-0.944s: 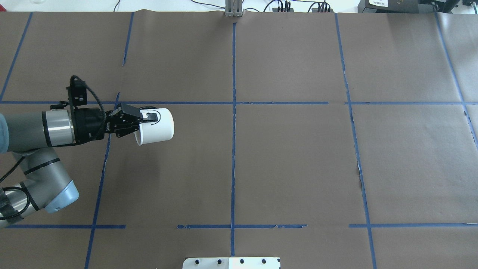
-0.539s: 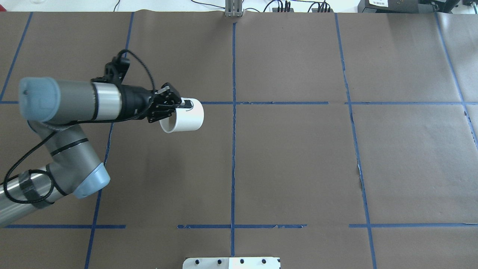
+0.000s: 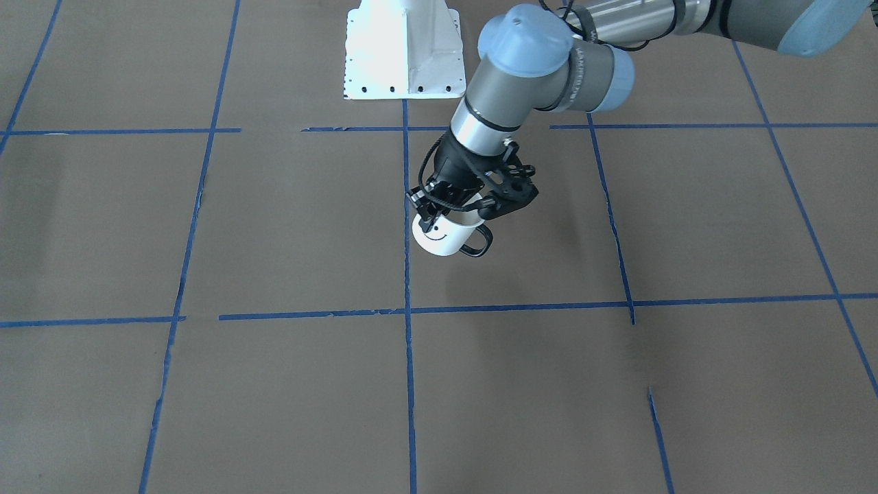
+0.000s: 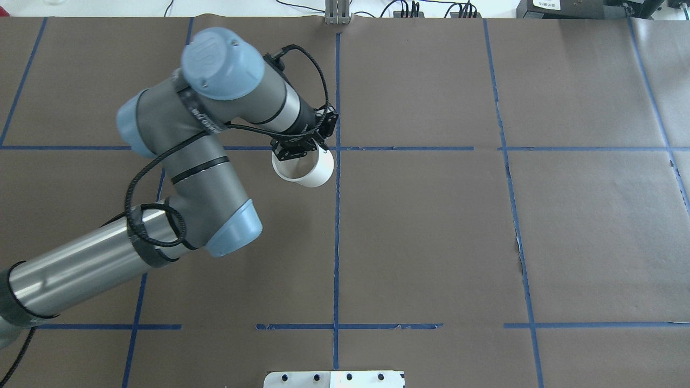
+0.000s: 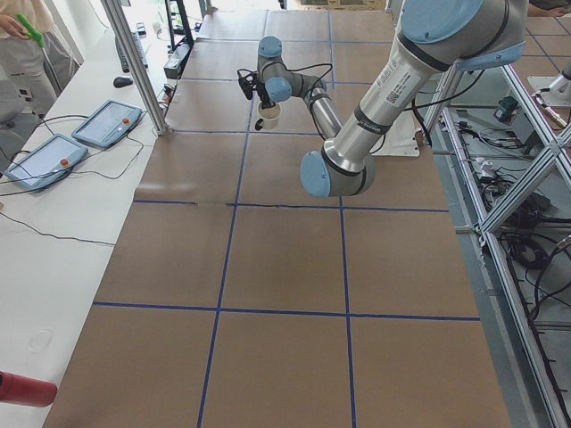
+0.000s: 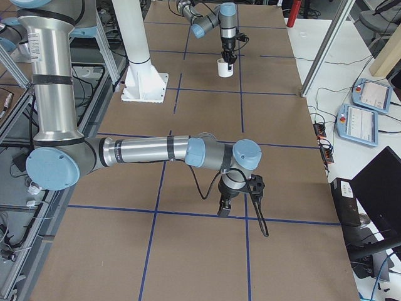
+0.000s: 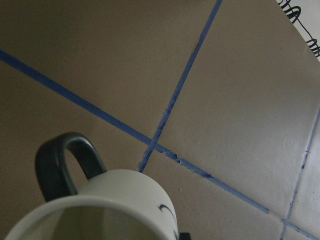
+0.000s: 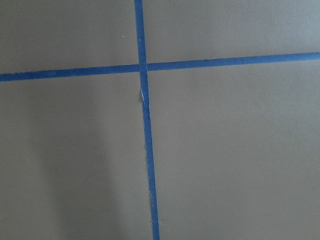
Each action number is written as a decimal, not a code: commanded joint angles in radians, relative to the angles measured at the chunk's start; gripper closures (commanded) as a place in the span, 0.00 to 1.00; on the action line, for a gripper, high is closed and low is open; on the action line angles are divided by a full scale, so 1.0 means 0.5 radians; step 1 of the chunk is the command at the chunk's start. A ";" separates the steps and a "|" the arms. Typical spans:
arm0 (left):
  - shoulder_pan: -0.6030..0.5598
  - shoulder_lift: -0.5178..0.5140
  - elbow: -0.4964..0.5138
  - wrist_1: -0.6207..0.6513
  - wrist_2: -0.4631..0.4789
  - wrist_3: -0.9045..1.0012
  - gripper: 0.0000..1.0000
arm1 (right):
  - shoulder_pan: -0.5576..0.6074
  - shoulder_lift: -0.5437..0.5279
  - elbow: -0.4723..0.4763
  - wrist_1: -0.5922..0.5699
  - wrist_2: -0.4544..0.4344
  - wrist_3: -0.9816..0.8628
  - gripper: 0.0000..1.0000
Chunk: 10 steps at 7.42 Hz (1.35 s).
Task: Flip mug
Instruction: 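Lift the mug with the left gripper and carry it toward the table center, then rotate the mug upright and lower it onto the table with the left gripper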
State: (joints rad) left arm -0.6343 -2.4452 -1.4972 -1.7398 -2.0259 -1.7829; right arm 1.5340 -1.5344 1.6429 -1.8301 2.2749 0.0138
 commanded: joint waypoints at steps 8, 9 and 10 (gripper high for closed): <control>0.186 -0.199 0.332 0.237 -0.213 0.019 0.00 | 0.000 0.001 0.000 0.000 0.000 0.000 0.00; 0.143 -0.090 0.076 0.246 -0.219 0.077 0.00 | 0.000 0.001 0.000 0.000 0.000 0.000 0.00; 0.091 0.045 -0.206 0.328 -0.261 0.241 0.00 | 0.000 0.001 0.000 0.000 0.000 0.000 0.00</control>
State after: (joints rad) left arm -0.5609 -2.4937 -1.4447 -1.6095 -2.1385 -1.7349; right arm 1.5340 -1.5340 1.6429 -1.8300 2.2749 0.0138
